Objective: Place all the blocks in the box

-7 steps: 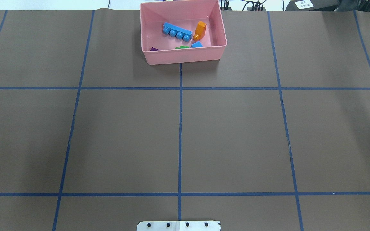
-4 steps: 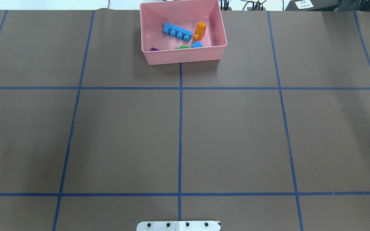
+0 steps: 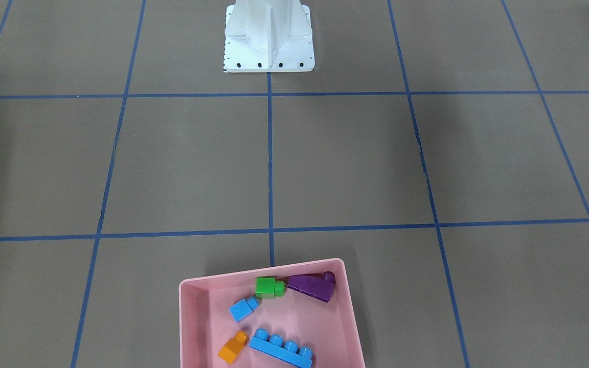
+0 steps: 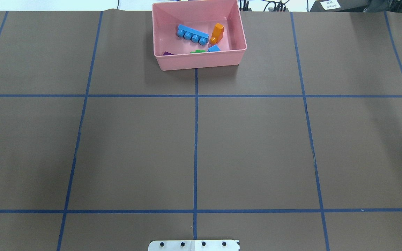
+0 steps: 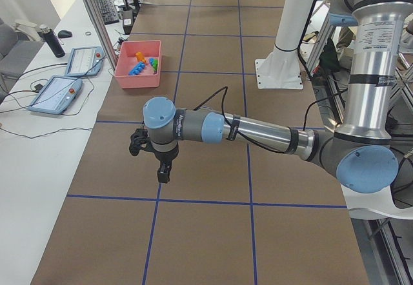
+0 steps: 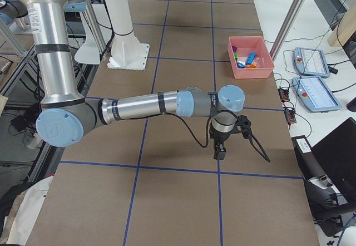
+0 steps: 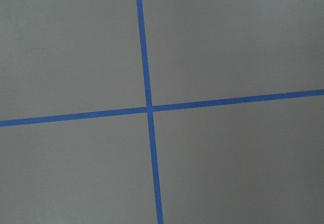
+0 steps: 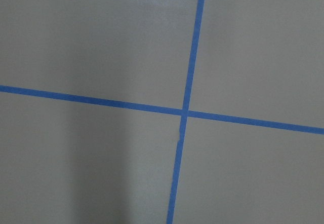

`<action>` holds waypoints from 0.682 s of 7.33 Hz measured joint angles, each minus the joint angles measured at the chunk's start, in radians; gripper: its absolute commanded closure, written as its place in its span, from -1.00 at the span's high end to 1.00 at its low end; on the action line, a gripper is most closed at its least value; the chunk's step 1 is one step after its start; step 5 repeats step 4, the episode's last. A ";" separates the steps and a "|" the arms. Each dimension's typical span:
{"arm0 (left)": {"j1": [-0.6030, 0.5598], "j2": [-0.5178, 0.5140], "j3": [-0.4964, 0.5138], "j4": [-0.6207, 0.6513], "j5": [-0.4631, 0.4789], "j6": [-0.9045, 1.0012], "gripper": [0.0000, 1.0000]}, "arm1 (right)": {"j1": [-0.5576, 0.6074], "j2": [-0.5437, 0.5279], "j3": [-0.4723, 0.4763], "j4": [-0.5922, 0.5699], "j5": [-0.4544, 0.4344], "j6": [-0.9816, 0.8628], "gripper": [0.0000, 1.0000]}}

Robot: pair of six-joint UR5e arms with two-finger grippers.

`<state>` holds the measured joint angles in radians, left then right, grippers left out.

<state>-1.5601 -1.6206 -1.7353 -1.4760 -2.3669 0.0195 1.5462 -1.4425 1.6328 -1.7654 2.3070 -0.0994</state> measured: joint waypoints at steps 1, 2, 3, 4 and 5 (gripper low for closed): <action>0.000 0.002 -0.008 0.001 0.001 0.000 1.00 | 0.000 -0.003 -0.002 -0.001 0.018 0.003 1.00; 0.000 0.004 -0.012 0.001 0.001 0.000 1.00 | 0.000 -0.005 -0.004 -0.001 0.032 0.005 1.00; 0.000 0.005 -0.013 0.001 0.000 0.000 1.00 | 0.000 -0.007 -0.005 -0.002 0.041 0.005 1.00; 0.000 0.005 -0.014 0.001 0.001 0.000 1.00 | 0.000 -0.008 -0.006 -0.001 0.045 0.006 1.00; 0.000 0.005 -0.014 0.001 0.001 0.000 1.00 | 0.000 -0.008 -0.006 -0.001 0.045 0.006 1.00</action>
